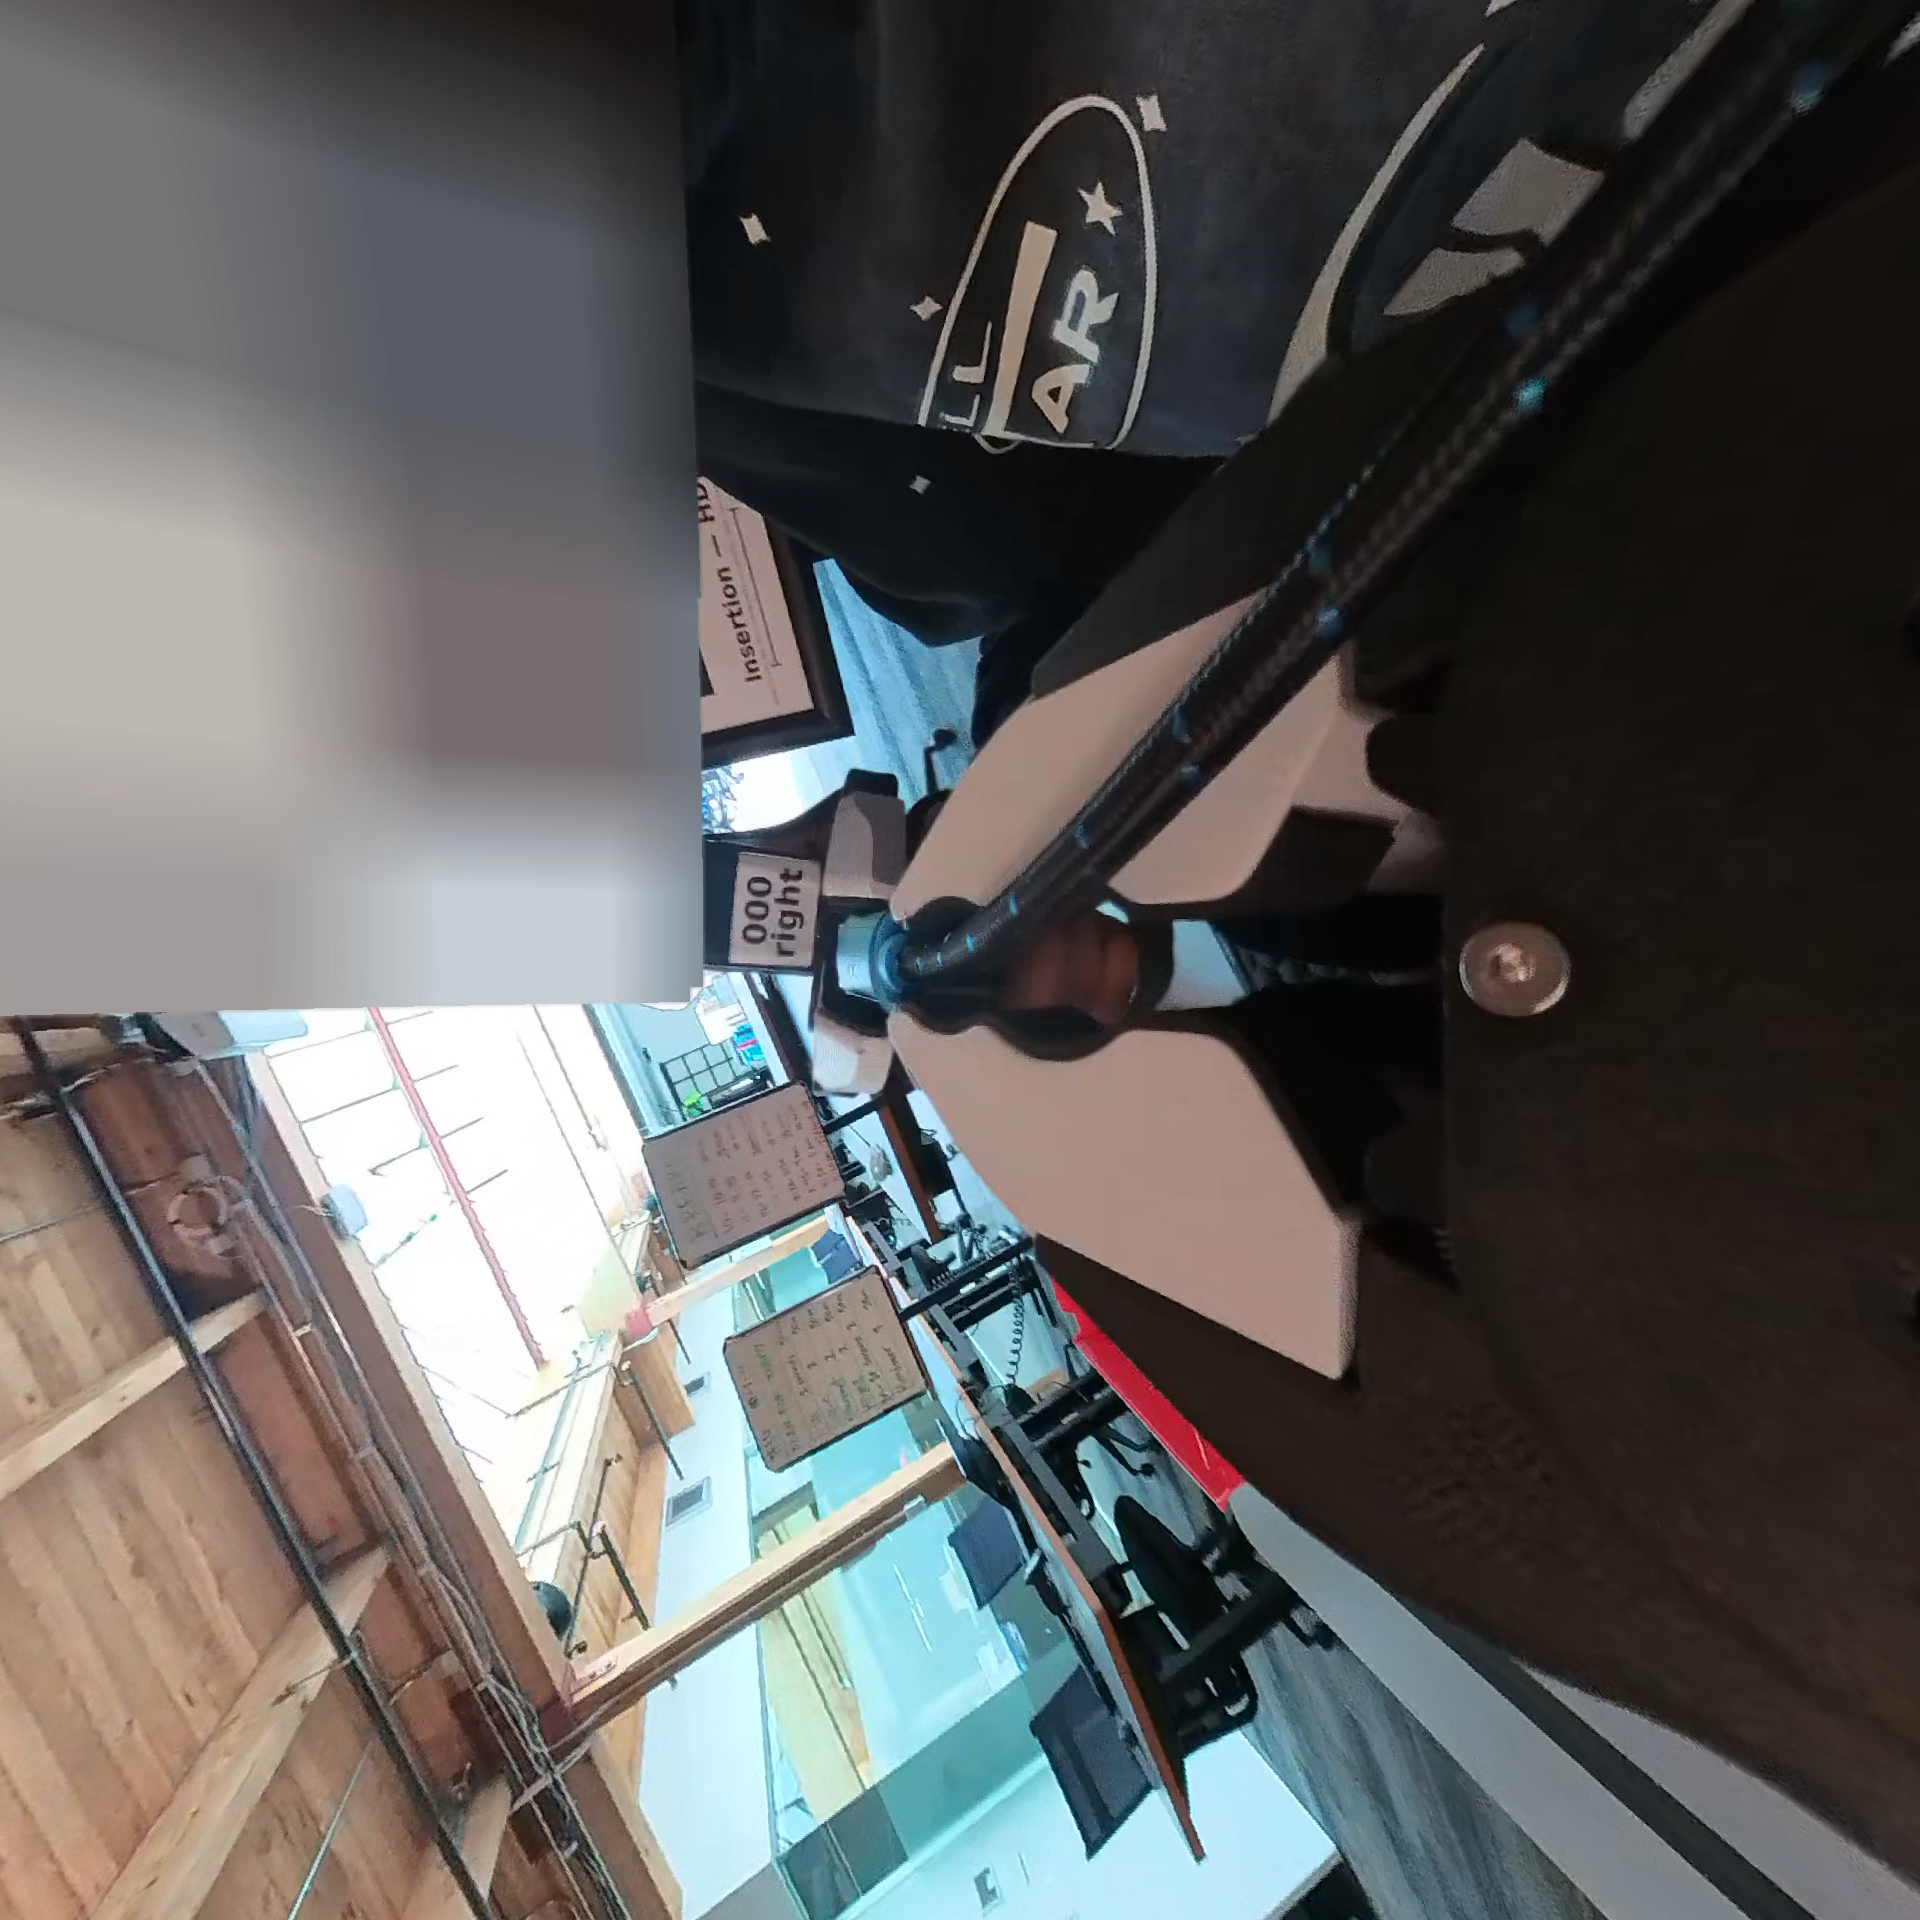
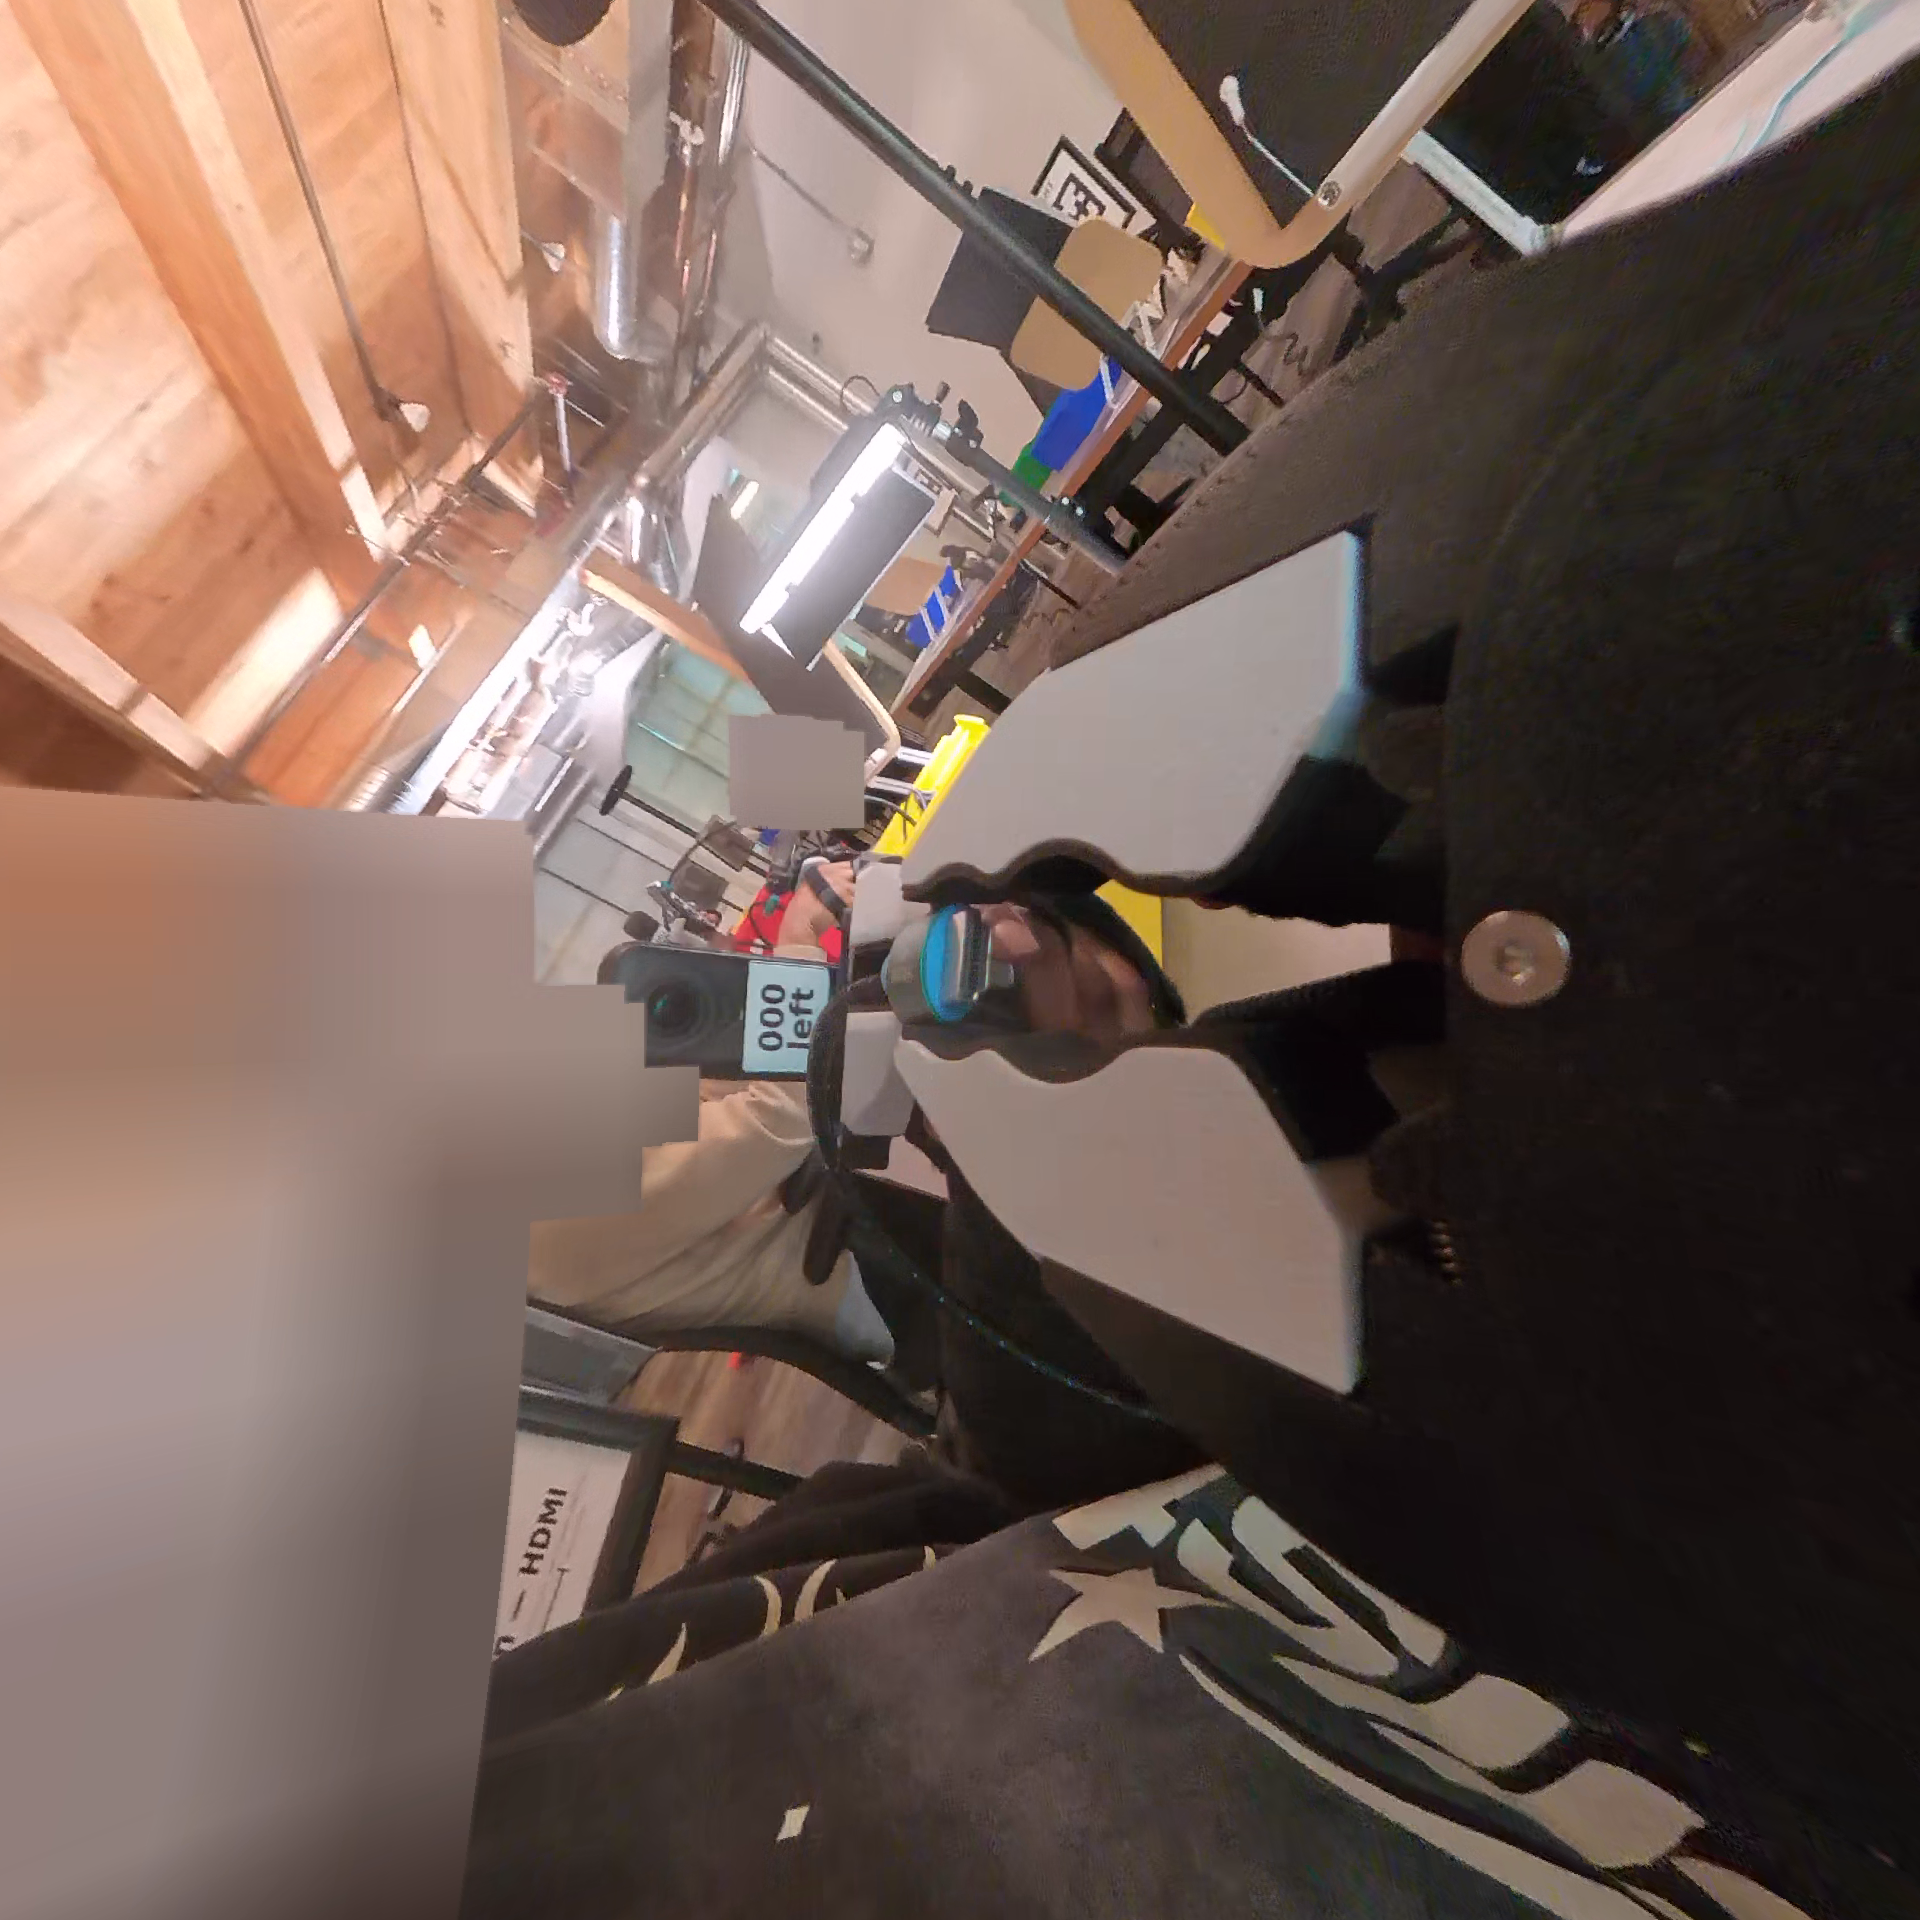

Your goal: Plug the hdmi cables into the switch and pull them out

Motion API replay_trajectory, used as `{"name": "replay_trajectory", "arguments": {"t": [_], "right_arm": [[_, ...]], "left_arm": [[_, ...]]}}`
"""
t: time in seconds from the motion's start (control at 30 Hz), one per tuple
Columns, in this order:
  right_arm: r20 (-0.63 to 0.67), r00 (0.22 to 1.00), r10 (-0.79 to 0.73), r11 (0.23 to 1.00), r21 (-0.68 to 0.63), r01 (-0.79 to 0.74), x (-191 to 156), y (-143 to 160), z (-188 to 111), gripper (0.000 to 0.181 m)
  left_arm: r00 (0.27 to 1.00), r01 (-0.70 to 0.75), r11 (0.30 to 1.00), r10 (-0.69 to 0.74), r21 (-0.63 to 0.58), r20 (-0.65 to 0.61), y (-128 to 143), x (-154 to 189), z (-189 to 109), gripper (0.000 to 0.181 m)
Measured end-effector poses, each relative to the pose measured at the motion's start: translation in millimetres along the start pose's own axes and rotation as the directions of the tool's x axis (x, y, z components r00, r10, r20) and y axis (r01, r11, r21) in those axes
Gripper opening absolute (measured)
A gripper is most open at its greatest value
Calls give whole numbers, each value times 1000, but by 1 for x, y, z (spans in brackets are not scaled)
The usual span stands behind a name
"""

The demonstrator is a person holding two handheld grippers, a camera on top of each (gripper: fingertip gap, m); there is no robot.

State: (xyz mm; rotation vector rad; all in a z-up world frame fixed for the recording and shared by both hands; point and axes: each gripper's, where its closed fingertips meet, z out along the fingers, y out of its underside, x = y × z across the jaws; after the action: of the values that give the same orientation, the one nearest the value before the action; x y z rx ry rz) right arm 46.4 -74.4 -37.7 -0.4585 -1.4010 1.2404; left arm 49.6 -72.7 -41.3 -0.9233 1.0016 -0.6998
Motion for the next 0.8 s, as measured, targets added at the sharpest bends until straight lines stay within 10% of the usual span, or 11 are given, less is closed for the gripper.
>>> {"name": "replay_trajectory", "arguments": {"t": [0.8], "right_arm": [[42, 999, 8, 1000, -24, -7, 1, 12, -3, 21]], "left_arm": [[999, -12, 995, 15, -98, 28, 10, -5, -5, 18]]}}
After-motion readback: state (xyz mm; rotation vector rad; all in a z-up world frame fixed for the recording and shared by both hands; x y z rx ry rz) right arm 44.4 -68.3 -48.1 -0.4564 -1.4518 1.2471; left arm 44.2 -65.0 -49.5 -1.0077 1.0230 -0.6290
